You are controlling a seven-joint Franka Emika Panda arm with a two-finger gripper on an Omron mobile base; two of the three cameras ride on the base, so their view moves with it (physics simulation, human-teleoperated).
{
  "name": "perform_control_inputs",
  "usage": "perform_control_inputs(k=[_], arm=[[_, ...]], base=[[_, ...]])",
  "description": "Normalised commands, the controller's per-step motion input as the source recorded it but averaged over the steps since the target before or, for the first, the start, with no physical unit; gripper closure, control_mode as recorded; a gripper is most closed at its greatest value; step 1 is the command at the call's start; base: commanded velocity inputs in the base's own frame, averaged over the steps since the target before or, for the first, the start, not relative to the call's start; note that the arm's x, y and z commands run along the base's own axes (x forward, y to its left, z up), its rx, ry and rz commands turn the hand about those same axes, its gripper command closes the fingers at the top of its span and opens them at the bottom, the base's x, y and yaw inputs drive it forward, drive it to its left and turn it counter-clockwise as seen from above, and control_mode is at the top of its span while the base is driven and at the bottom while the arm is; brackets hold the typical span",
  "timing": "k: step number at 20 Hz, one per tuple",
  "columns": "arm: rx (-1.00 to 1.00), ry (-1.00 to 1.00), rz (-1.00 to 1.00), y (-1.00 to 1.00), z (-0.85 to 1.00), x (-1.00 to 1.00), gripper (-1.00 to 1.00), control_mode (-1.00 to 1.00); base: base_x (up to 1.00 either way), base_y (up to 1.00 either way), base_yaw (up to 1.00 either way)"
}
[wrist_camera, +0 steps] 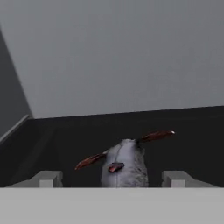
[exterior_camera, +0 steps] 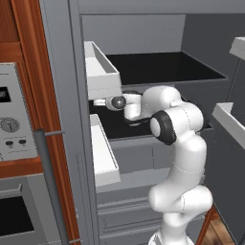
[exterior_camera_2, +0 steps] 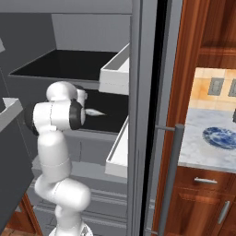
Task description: Place the fish on the counter behind the older fish on the same shelf of the fridge to maintain FIFO order. Close the fridge door when finished.
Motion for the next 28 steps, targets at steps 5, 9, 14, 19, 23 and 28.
perform_control_inputs(k=[5, 9, 14, 19, 23, 28], arm=[[-0.01, -0.06, 0.00, 0.00, 0.05, -0.10, -1.00, -1.00], [0.00, -0.04, 0.00, 0.01, 0.49, -0.76, -1.00, -1.00], [0.00, 0.00, -0.05, 0.11, 1.00, -0.55, -1.00, -1.00], [0.00, 0.02, -0.10, 0.11, 0.71, -0.77, -1.00, -1.00], [0.00, 0.00, -0.11, 0.00, 0.57, -1.00, -1.00, -1.00], [-0.01, 0.00, -0.13, 0.00, 0.94, -0.88, -1.00, -1.00]], base=[[0.00, 0.00, 0.00], [0.00, 0.00, 0.00], [0.00, 0.00, 0.00], [0.00, 0.00, 0.00], [0.00, 0.00, 0.00], [0.00, 0.00, 0.00]])
